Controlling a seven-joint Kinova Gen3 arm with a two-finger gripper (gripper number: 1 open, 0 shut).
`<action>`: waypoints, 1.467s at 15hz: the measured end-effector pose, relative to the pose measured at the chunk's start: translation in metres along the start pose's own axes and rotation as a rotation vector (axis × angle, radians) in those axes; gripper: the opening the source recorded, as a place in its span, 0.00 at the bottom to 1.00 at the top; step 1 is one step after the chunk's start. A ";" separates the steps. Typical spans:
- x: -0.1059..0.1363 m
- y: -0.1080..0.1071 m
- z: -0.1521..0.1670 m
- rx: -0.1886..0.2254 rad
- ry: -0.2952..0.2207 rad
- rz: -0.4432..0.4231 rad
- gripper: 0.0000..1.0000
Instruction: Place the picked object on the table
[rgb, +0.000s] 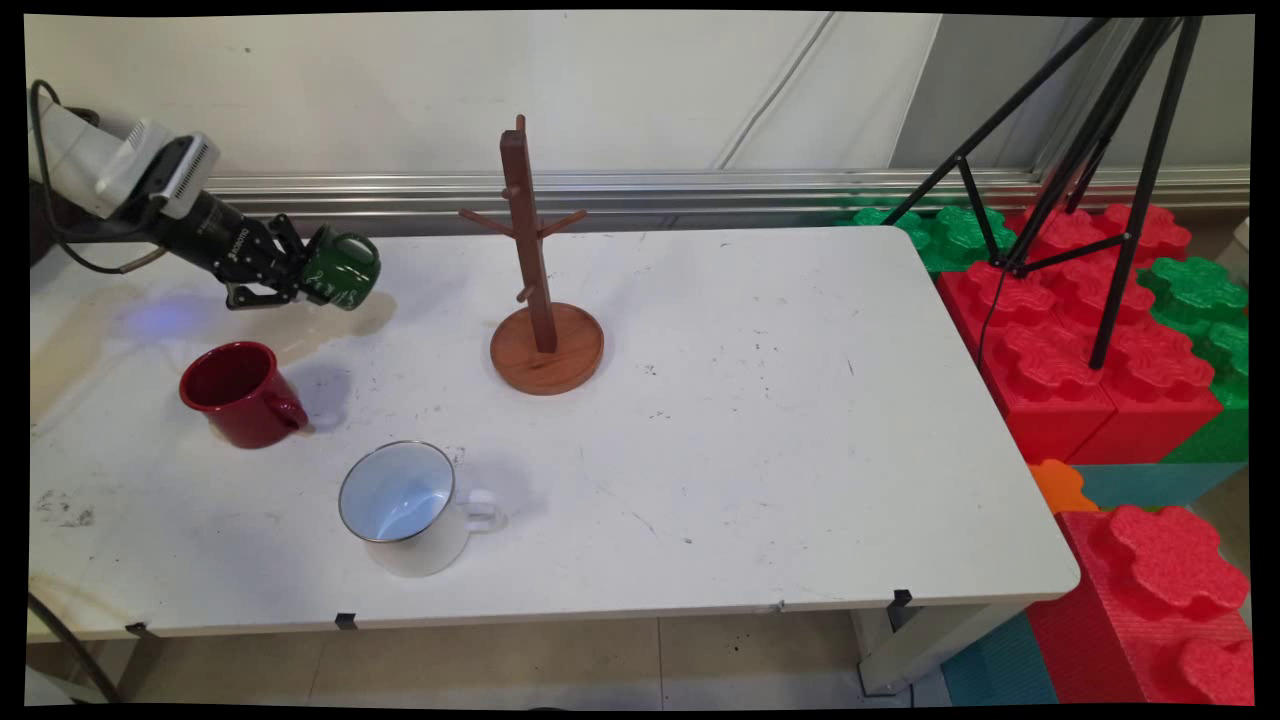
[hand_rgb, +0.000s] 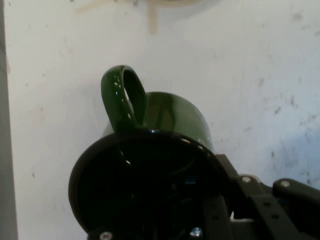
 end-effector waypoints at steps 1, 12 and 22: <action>-0.001 0.000 0.001 -0.001 -0.009 0.006 0.00; -0.021 0.000 0.011 -0.029 -0.127 0.080 0.00; -0.019 0.004 0.018 -0.053 -0.163 0.127 0.00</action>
